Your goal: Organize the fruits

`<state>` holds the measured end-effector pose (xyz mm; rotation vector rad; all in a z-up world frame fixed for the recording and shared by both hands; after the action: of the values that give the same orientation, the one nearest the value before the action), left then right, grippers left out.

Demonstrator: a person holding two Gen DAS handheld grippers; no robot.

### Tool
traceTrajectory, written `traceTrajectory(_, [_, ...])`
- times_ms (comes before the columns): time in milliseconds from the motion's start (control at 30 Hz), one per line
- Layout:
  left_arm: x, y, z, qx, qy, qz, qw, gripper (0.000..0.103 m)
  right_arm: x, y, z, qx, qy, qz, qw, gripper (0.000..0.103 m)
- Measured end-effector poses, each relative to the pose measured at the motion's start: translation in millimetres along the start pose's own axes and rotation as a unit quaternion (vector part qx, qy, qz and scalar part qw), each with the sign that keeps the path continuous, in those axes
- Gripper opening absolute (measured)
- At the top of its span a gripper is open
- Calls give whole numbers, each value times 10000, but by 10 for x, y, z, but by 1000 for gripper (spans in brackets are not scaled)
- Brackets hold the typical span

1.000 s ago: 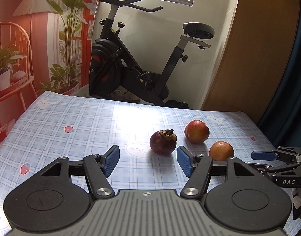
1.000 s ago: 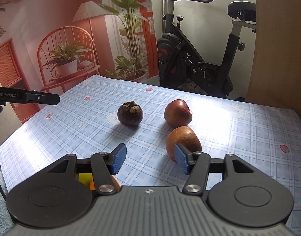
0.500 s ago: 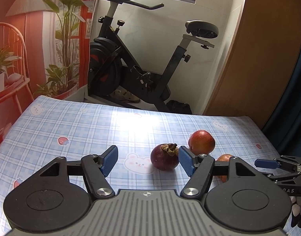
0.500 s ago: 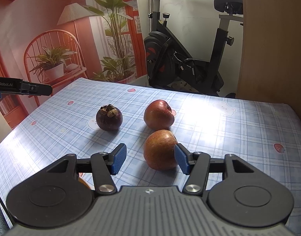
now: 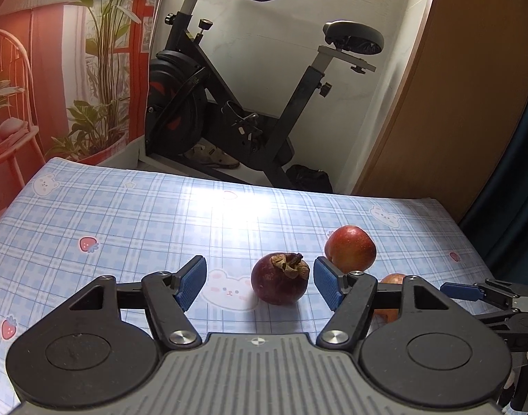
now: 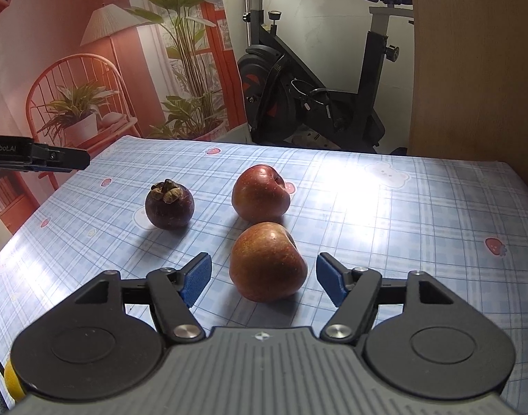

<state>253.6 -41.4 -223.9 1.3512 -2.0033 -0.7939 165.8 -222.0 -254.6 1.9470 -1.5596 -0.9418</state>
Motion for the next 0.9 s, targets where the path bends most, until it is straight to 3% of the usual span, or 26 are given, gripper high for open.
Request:
traceTrajectory(467, [-17,179,-33,-5,105,-72,9999,71,-100,105,-15,30,31,-191,9998,70])
traceTrajectory(633, [-190,403,103,-115,486,-26,9987,71,-212,178,10,-33,58,-221,9997,70])
traceTrajectory(733, [-321,570,213,-93,523,-190,9984,71,-251,246,51,-35,-223,-462,9987,70])
traceTrajectory(900, [-569,765,341,-56,656,-279,9974,71,-347,334,91,116,-228,-386,9989,70])
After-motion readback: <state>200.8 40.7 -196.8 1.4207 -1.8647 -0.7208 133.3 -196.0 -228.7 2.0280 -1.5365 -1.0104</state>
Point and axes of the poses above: each gripper's, at about its wrist camera, not at the fingertips, and y roughly against the way its jaws point, x to its right, z to its underside, the point moved 5 cm from there along -y, roughly the way its jaws point, and after that the axes turned 10 degrees about -x, right-handed, at the moved point
